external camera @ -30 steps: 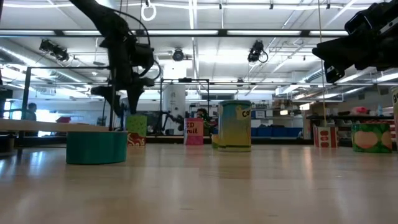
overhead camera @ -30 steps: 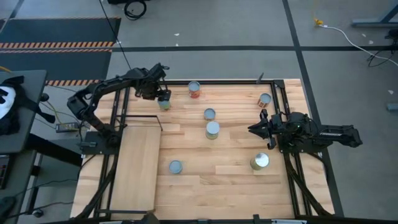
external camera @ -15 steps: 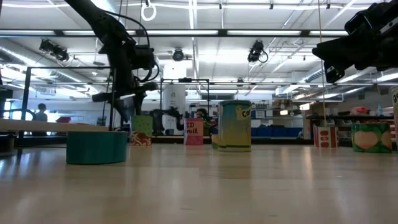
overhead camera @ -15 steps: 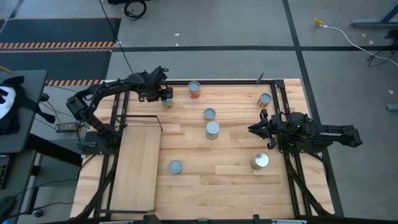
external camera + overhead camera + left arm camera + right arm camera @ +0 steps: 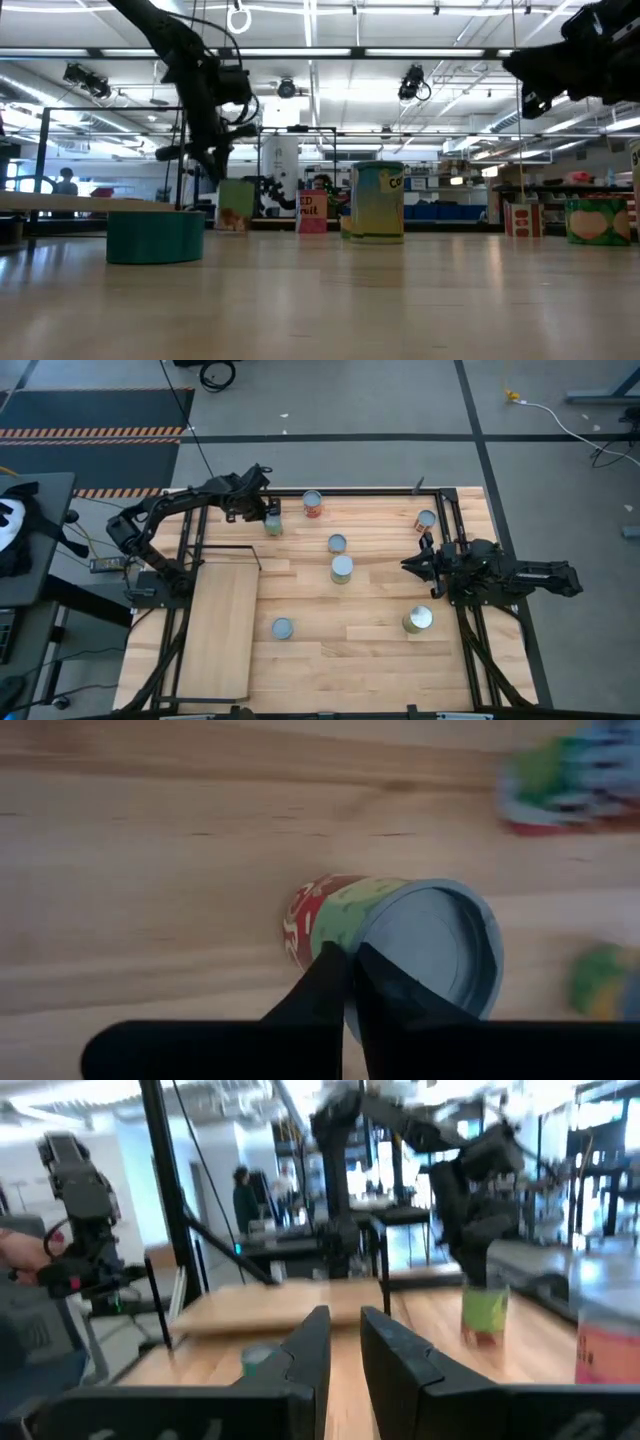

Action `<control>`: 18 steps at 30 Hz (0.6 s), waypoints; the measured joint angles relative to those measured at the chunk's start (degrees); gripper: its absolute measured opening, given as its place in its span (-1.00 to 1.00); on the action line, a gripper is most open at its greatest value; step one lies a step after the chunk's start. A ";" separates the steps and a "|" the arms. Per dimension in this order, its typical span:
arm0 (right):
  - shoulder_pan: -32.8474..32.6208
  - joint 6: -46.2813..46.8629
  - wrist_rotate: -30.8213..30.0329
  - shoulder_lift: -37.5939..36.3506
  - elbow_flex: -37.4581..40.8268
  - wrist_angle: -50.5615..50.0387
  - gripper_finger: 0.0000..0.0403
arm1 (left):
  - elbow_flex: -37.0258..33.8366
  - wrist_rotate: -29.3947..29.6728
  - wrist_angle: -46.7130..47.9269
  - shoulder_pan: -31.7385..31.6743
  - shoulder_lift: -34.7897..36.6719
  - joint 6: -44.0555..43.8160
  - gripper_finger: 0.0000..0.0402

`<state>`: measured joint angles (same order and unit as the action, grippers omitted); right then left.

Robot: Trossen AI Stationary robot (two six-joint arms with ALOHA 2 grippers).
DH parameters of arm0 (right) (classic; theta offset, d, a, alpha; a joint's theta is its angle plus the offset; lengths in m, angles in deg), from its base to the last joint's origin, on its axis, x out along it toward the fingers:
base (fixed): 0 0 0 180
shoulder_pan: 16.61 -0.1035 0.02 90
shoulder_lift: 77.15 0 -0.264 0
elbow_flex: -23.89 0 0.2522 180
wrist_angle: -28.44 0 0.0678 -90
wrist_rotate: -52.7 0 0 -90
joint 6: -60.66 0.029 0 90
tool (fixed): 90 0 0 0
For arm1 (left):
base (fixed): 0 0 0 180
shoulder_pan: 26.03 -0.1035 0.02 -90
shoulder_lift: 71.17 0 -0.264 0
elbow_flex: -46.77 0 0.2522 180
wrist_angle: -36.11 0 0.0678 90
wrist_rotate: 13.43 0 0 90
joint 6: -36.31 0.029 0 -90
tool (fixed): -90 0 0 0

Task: Pick and place cans onto a shelf
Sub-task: Put the canned spaghetti sauce on the shelf

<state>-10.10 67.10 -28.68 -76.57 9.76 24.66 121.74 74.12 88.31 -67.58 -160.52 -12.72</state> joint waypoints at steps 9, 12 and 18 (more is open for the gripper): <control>0.01 -3.82 -0.21 0.11 0.00 3.88 -0.67 | 17.02 -1.25 15.94 5.28 5.61 9.46 -0.95; 0.02 -3.20 -1.59 0.31 -0.01 2.46 -0.67 | 23.68 -1.38 21.28 8.48 7.95 15.68 -0.95; 0.02 3.55 -1.42 0.50 -0.01 3.55 -0.67 | 29.34 -4.18 31.87 17.53 14.59 26.96 -0.95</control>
<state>-10.08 70.65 -30.10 -76.07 9.75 28.21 151.08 69.94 120.18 -50.05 -145.92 14.25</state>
